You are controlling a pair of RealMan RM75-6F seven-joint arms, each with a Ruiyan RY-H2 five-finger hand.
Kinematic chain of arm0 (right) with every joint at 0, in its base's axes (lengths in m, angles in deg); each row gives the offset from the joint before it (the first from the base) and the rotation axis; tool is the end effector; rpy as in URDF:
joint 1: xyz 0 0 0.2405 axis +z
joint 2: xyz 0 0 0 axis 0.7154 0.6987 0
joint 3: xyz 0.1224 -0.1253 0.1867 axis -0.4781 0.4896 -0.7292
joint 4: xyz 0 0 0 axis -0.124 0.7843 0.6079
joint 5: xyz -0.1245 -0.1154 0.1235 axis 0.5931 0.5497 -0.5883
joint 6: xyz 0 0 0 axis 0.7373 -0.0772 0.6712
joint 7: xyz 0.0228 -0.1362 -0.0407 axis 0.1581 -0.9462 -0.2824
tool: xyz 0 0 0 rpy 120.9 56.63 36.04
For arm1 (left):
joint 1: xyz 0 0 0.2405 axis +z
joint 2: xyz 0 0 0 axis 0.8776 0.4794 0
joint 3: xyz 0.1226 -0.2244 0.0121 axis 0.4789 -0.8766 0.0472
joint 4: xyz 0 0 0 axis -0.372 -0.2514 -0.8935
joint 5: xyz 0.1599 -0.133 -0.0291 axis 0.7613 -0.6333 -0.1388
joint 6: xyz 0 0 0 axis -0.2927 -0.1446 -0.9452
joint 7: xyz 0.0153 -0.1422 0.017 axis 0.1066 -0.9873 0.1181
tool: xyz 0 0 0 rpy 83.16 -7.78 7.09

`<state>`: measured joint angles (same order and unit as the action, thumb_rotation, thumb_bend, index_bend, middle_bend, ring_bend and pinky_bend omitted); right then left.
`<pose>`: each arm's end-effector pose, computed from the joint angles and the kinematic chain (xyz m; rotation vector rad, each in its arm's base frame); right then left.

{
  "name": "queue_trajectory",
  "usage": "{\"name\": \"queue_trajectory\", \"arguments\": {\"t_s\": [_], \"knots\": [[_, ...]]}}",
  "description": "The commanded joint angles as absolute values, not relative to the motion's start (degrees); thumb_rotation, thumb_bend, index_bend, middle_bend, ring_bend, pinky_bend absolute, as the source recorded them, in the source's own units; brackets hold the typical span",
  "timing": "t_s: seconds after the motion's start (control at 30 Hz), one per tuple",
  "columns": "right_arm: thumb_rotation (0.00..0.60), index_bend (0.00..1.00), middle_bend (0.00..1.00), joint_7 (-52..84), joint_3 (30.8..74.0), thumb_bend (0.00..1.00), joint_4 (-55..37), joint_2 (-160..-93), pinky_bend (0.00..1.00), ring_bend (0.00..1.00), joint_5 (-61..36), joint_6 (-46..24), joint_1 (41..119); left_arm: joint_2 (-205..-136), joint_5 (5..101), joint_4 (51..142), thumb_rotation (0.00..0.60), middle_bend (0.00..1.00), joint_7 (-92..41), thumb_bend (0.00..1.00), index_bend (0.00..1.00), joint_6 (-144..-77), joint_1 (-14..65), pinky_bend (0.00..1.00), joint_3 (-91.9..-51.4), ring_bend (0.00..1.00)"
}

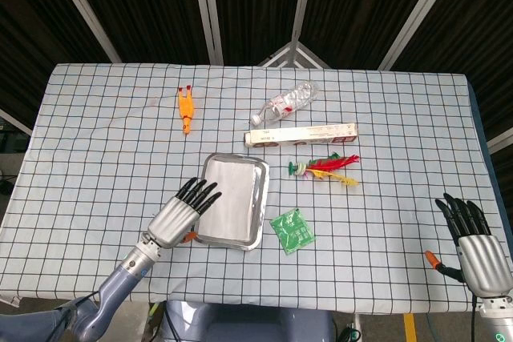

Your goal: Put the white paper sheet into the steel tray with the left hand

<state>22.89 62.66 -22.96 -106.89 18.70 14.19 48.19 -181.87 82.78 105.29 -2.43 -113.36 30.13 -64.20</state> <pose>-0.3134 -0.1575 0.1617 1.4486 -0.9169 1.0054 -0.1625 0.2576 -0.0440 -2.0340 -0.5804 -1.0260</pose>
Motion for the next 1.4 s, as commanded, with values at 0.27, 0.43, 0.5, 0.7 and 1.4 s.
{"name": "queue_trajectory", "arguments": {"t_s": [0.27,0.43,0.5,0.7,1.4], "knots": [[0.600,0.00,0.00,22.6,62.7,0.29,-23.1,-106.9,0.00,0.00,18.8,14.1,48.2,-174.2,80.0,112.3,0.600,0.00,-3.2,0.16,0.00,-109.6,30.7,0.00,-62.2,0.00],[0.600,0.00,0.00,22.5,62.8,0.29,-23.1,-106.9,0.00,0.00,18.7,13.9,48.2,-172.2,79.3,114.5,0.600,0.00,-3.1,0.14,0.00,-108.8,30.9,0.00,-61.4,0.00],[0.600,0.00,0.00,22.5,62.8,0.29,-23.2,-106.9,0.00,0.00,18.6,13.8,48.3,-171.4,79.3,115.1,0.600,0.00,-3.0,0.13,0.00,-108.5,30.9,0.00,-61.1,0.00],[0.600,0.00,0.00,22.2,62.8,0.29,-23.3,-107.0,0.00,0.00,18.8,13.7,48.4,-167.0,76.5,118.8,0.600,0.00,0.1,0.18,0.00,-100.0,27.7,0.00,-59.9,0.00],[0.600,0.00,0.00,23.2,62.8,0.29,-23.2,-106.9,0.00,0.00,19.0,14.0,48.4,-170.4,54.8,125.7,0.600,0.00,17.2,0.49,0.00,-90.9,19.0,0.00,-62.9,0.00]]}}
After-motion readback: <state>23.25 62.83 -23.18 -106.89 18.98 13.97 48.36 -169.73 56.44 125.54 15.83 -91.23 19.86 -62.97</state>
